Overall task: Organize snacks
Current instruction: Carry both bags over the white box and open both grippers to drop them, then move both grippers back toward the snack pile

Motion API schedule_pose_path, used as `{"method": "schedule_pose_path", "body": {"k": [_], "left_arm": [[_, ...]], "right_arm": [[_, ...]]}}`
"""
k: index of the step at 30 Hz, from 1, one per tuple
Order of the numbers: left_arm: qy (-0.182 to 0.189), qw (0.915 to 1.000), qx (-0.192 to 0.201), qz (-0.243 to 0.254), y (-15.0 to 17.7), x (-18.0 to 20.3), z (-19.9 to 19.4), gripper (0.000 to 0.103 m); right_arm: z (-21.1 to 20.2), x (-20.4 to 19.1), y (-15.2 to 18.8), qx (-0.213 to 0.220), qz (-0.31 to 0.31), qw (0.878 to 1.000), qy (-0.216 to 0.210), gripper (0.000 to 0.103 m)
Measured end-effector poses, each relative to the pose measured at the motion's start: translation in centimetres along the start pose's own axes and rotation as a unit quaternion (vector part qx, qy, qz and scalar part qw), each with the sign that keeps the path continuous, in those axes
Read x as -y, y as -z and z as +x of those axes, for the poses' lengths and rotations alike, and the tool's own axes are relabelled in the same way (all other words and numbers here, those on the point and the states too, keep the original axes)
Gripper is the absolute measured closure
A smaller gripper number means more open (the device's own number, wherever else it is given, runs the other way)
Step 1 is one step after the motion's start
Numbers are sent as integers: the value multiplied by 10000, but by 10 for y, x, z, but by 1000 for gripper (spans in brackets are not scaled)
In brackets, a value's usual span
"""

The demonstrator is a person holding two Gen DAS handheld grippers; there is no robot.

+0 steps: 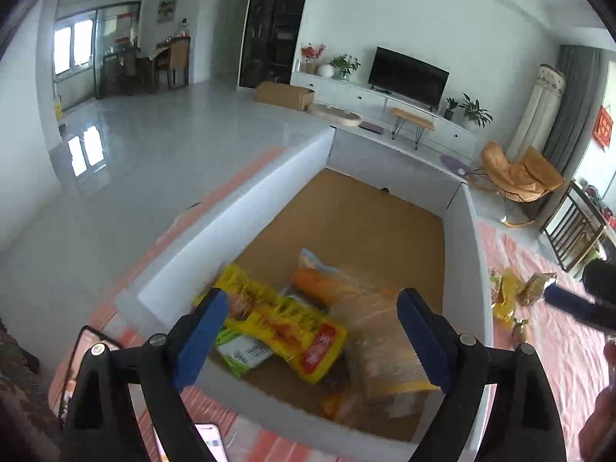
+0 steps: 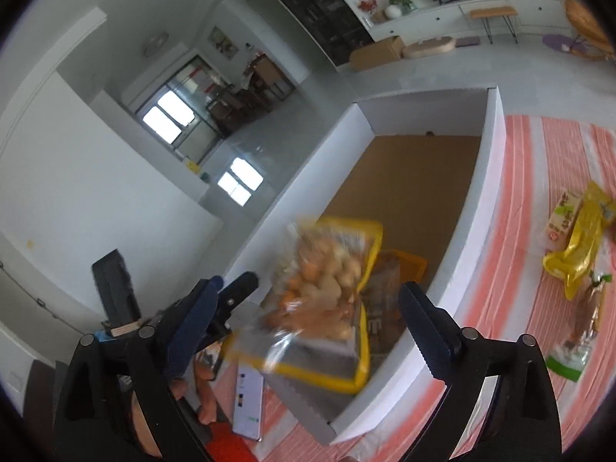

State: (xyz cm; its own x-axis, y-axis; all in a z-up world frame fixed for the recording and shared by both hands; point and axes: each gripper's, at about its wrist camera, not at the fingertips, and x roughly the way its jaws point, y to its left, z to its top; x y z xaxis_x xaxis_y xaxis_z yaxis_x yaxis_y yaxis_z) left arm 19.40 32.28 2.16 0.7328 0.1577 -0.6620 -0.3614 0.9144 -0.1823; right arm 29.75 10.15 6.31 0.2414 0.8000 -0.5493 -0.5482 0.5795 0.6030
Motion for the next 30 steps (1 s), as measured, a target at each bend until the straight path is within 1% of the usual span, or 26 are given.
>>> {"method": "schedule_pose_path", "body": {"k": [2,4,5,7,8,9,10,12,13,14,16,17,19,22,24,25,26,28,29,30], "left_arm": [[181,9998,41,-19,11,7,-10,14],[510,9986,-7,168,30,31,-22,14],[641,9976,-53,253,37,41,-29,14],[1115,9922,-206,524,63,77,-44,13],[1341,9881,-306,688,79,97,-52,10],[1574,9825,-435,898,96,121,-57,4],[1763,9766,-559,1098,113,142,-62,1],[2044,9631,-850,1529,149,186,-63,0],[2094,9584,-966,1684,162,203,-60,0],[2079,9543,-1102,1841,180,220,-54,0],[1968,9501,-1354,2005,210,250,-31,0],[1912,9502,-1417,2011,212,258,-23,0],[1678,9535,-1517,1991,223,276,0,1],[1370,9603,-1465,1941,226,298,23,1],[1256,9619,-1448,1949,226,307,31,1],[1131,9632,-1362,2020,225,311,34,1],[1072,9632,-1340,2066,229,316,39,1],[901,9630,-1245,2216,235,322,46,0],[862,9626,-1158,2291,236,326,46,0],[859,9624,-1173,2296,235,329,53,0]], "right_arm": [[-9,2,4,152,-144,9998,67,6],[-28,15,17,316,-389,9979,400,6],[-38,25,26,358,-519,9960,629,6],[-61,56,49,354,-781,9882,1270,6],[-74,78,65,308,-889,9810,1695,6],[-83,94,76,260,-911,9758,1971,6],[-96,119,92,178,-886,9678,2348,6],[-123,161,121,40,-769,9519,2967,6],[-139,183,138,-38,-672,9418,3294,6],[-157,204,156,-92,-567,9318,3585,6],[-182,226,179,-122,-406,9200,3897,6],[-196,237,191,-107,-330,9151,4018,6],[-211,246,206,-60,-218,9099,4143,6],[-222,259,222,19,-41,9069,4213,6],[-224,266,225,69,71,9067,4217,6],[-225,268,227,101,111,9063,4223,6],[-227,269,228,203,153,9081,4179,7],[-227,270,230,226,235,9076,4186,6],[-229,271,229,233,271,9079,4176,6],[-229,270,234,237,284,9081,4171,6]]}}
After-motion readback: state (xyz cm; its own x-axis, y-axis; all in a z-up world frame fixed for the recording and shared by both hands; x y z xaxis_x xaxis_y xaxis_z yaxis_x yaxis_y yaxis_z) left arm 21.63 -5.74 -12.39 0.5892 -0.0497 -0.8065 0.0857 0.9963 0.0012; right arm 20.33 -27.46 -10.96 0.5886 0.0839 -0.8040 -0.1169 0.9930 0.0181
